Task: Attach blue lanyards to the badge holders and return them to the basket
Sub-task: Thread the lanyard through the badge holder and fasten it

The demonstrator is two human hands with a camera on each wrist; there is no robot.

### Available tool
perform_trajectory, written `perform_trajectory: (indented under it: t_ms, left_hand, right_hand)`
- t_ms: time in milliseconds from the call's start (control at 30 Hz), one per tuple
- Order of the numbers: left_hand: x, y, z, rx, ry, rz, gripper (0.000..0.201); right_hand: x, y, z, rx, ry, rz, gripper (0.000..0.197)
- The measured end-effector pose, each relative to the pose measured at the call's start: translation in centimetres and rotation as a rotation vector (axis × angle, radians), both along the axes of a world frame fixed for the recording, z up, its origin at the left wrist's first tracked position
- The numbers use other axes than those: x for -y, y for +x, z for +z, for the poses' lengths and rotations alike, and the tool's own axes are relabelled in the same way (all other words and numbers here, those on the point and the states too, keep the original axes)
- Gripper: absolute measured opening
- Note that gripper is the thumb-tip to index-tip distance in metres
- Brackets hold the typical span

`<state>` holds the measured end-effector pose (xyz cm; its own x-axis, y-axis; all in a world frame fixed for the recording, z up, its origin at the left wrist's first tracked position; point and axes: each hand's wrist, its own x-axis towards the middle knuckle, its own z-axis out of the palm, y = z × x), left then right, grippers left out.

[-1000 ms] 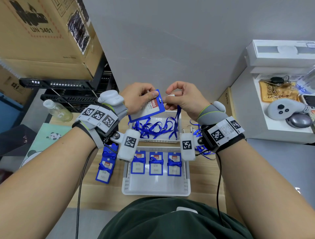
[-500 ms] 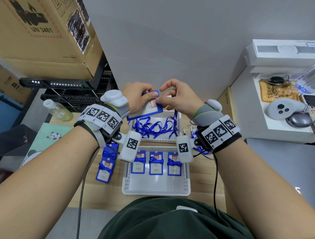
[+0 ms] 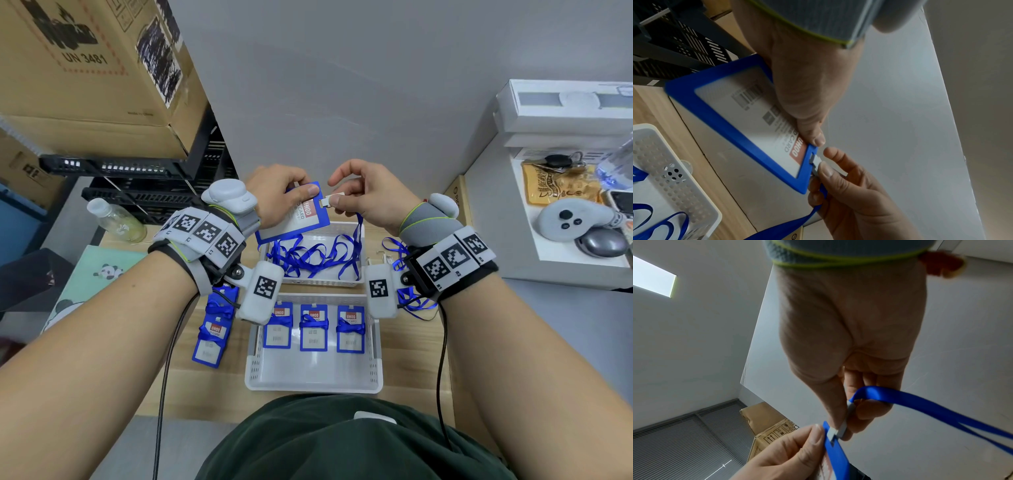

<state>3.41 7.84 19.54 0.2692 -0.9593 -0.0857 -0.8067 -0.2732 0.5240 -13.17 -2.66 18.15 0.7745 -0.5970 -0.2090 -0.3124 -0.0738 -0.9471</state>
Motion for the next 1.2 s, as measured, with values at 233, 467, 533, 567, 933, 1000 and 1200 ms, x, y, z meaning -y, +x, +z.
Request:
perform_trajectory:
  t_ms: [233, 467, 533, 567, 933, 1000, 1200]
  left_hand:
    - [0.0, 0.2, 0.0, 0.001, 0.016, -0.011, 0.030]
    - [0.0, 0.3, -0.1, -0.004, 0.011, -0.015, 0.028]
    - [0.0, 0.2, -0.2, -0.003, 0.013, -0.009, 0.029]
    - [0.0, 0.2, -0.3, -0.002, 0.018, -0.004, 0.032]
    - [0.3, -0.1, 0.1, -0.250, -0.004, 0.275, 0.053]
    - [0.7, -0.1, 0.4, -0.359, -0.019, 0.311, 0.049]
    - [1.2, -0.9, 1.0, -0.564, -0.028, 0.342, 0.030]
  right_hand:
    - [0.0, 0.3, -0.2, 0.030, -0.011, -0.021, 0.019]
    - [-0.1, 0.3, -0.6, 0.029, -0.031, 0.033, 0.017]
    - [-0.1, 0.2, -0.5, 0.041, -0.056, 0.036, 0.020]
    - [0.0, 0.2, -0.6, 0.046, -0.070, 0.032, 0.020]
    - [-0.5, 0.3, -1.5, 0.103, 0.025, -0.041, 0.014]
    - [-0.7, 0.3, -1.8, 0.098, -0.055, -0.026, 0.010]
    - [-1.7, 1.7, -1.9, 0.099, -0.046, 0.002, 0.026]
